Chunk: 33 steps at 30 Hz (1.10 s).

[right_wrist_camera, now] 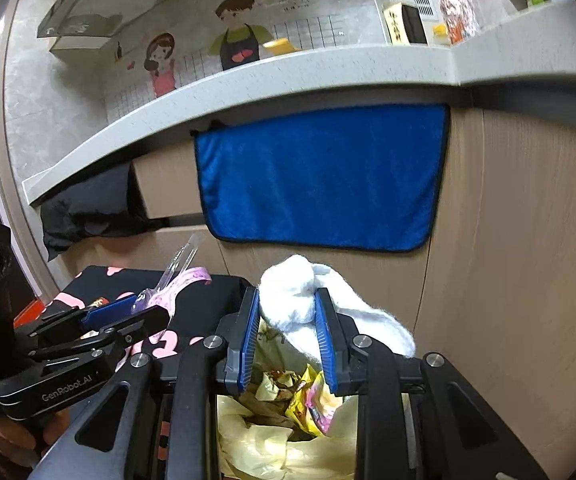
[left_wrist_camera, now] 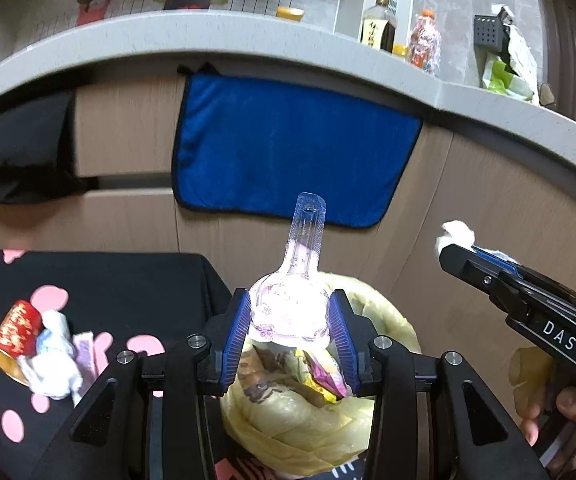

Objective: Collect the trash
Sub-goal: 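Carry the clear spoon and white tissue over the trash bin with both tools, then open both tools to drop the spoon and tissue into the bin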

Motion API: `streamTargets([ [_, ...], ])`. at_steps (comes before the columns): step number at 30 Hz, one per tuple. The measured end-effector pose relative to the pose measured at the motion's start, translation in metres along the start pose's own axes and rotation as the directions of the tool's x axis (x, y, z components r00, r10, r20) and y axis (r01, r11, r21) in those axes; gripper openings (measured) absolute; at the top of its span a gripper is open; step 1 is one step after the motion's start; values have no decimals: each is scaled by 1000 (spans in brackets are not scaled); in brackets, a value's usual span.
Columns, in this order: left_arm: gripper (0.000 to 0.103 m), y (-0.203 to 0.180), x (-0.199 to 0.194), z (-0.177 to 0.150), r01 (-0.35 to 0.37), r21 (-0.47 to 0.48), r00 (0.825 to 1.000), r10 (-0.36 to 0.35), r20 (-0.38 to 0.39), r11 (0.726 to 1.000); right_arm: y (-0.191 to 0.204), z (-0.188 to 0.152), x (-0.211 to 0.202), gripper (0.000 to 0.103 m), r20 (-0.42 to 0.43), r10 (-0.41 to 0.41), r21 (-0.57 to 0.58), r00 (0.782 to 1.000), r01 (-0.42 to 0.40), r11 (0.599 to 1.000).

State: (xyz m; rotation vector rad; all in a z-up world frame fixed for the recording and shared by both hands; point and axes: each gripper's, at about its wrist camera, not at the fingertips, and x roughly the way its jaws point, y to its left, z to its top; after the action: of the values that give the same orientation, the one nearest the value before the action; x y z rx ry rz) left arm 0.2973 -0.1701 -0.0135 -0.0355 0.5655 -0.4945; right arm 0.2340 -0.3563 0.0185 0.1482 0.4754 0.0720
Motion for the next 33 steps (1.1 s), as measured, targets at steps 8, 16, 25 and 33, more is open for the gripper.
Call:
streamTargets([
  [8,42,-1,28,-9,19,-11,998,-19,-54,1000,-15,-13,21,25,-53,1,30,999,1,1000],
  [16,42,-1,40,-10,16,-13,997,-17,-71,1000,-21,-21,32,25,-78,-14,38,997,17,999],
  [25,42,6,55,-14,29,-41,992,-34,-118,999,-26,-30,54,25,-118,-12,58,993,19,998],
  [33,46,12,76,-15,117,-49,977,-123,-171,992,-31,-30,62,25,-133,-25,63,991,34,997],
])
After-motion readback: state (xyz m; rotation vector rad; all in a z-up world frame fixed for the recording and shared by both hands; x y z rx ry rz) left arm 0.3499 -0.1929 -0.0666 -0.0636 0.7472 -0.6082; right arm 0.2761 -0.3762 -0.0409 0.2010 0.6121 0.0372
